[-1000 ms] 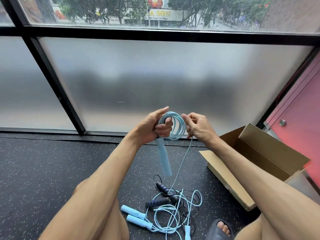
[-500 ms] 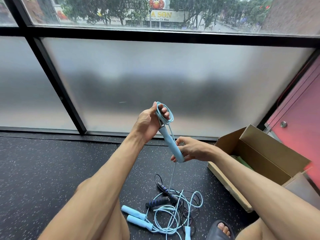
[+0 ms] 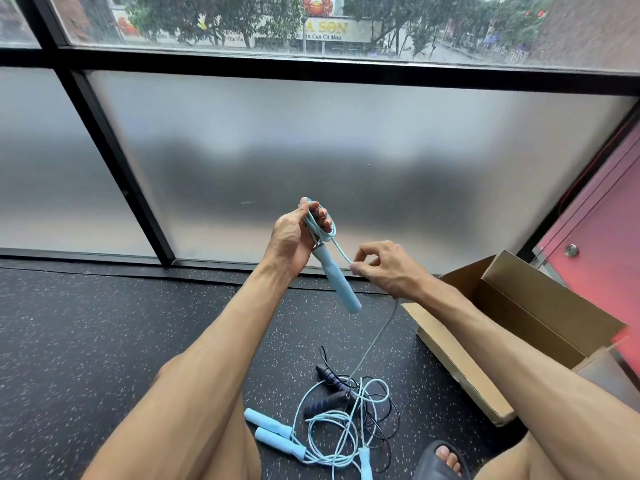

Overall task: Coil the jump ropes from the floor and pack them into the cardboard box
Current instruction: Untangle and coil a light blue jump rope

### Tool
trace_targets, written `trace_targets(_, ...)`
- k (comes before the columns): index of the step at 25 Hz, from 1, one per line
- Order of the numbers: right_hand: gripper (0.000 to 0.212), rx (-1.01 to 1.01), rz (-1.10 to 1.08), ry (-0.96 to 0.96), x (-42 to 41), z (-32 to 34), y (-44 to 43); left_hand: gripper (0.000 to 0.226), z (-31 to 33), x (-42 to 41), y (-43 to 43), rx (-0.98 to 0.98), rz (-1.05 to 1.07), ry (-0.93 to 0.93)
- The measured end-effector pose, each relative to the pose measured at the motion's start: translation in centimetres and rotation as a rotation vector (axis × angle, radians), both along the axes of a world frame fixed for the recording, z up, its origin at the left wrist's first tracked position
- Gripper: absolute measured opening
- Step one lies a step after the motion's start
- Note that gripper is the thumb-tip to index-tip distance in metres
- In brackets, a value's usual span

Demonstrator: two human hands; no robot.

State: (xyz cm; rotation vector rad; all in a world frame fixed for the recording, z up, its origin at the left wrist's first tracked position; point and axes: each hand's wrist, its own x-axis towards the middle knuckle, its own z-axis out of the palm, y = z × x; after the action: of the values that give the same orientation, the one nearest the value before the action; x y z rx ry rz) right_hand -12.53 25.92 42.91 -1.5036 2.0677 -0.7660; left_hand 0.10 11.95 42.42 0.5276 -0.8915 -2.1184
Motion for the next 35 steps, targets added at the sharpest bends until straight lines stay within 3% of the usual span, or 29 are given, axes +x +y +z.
trace_targets(4,0.018,-0.137,0.038,-0.042,0.8,1.9,0.4,0.031,0.6,0.3,0.0,0.018,-0.010,0.029)
trace_targets(7,0.019,-0.123,0.058,-0.095,1.0,1.5,0.6,0.031,0.9,0.5,-0.1,0.022,0.013,0.070)
trace_targets(11,0.021,0.290,0.091,-0.387,0.5,-1.7,0.8,0.030,1.0,0.6,-0.4,0.051,0.051,0.120)
trace_targets(14,0.018,0.552,0.218,-0.378,0.7,-4.1,1.5,0.031,0.7,0.9,-1.5,0.050,0.139,0.136)
trace_targets(16,0.016,0.582,0.271,-0.420,1.0,-4.4,1.8,0.029,0.4,1.2,-2.4,0.005,0.252,0.089)
trace_targets(21,0.023,0.421,0.217,-0.572,0.9,-1.6,1.6,0.022,-0.6,1.1,-3.0,-0.225,0.513,-0.202)
trace_targets(24,0.026,0.244,0.202,-0.543,1.1,0.1,1.1,0.021,-1.1,0.6,-2.6,-0.452,0.562,-0.381)
trace_targets(27,0.025,0.065,0.197,-0.646,1.3,1.2,0.6,0.021,-1.5,0.4,-2.5,-0.585,0.550,-0.520)
trace_targets(29,0.027,-0.035,0.207,-0.707,1.3,2.0,0.5,0.021,-1.7,0.3,-2.3,-0.680,0.452,-0.620)
trace_targets(32,0.031,-0.198,0.163,-0.662,0.8,2.0,0.4,0.024,-1.9,-0.1,-1.4,-0.831,0.118,-0.766)
trace_targets(35,0.032,-0.333,0.014,-0.515,-0.1,1.4,0.0,0.023,-1.2,-0.1,-0.1,-0.691,-0.249,-0.690)
